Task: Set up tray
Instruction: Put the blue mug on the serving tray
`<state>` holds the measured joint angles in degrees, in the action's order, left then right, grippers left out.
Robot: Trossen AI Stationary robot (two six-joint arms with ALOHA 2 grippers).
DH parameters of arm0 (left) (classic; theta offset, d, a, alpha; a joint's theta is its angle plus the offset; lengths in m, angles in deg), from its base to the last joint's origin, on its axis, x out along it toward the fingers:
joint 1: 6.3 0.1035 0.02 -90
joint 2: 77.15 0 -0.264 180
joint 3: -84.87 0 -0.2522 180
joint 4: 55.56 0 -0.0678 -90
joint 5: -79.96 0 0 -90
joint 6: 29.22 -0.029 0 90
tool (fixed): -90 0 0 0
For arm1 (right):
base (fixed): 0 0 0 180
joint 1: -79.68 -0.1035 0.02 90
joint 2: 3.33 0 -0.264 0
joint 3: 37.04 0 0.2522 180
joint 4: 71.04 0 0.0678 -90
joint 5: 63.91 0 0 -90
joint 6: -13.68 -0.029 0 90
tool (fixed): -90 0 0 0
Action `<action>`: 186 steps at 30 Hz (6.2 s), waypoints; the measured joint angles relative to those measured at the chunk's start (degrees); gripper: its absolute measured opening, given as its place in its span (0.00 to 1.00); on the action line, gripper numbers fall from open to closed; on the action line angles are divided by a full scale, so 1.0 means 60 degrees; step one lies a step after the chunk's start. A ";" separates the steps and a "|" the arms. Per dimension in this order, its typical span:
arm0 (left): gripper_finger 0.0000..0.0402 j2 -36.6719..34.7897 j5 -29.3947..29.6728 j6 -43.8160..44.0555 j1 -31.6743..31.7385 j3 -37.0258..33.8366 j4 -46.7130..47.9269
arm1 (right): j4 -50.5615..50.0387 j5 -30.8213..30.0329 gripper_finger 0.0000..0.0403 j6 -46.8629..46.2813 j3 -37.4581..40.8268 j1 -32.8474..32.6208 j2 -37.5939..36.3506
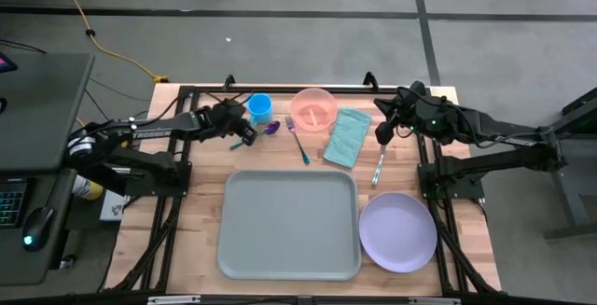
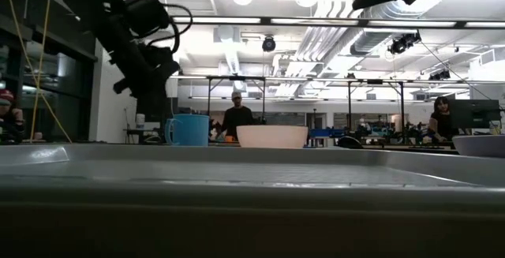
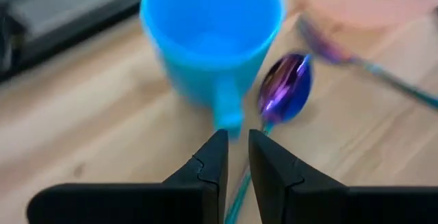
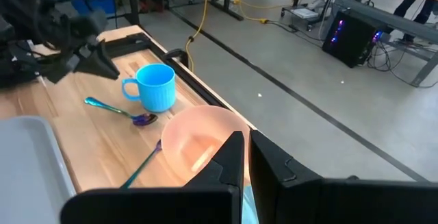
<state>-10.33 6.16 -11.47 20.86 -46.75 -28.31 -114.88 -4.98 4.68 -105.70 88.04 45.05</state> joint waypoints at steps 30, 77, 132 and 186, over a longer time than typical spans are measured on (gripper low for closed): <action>0.56 0.1045 -0.0893 -0.7676 0.1133 0.4497 0.5379 | -0.0625 0.1275 0.00 0.0000 0.0000 0.0000 0.0000; 0.70 0.6028 -0.0836 -0.4211 0.2477 0.7980 0.6593 | -0.0771 0.1763 0.00 -0.0686 0.0000 -0.0004 0.0000; 0.04 0.6017 -0.1447 -0.5591 0.2477 0.7958 0.6913 | -0.0806 0.2328 0.00 -0.1098 0.0003 -0.0007 0.0000; 0.03 0.6421 -0.2982 -0.3446 -0.3293 1.2499 0.7859 | -0.0779 0.0983 0.00 -0.0355 -0.0055 0.0015 -0.0158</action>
<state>28.20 -11.74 -32.14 1.10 28.25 18.84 -119.55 0.92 2.55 -106.03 88.13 44.10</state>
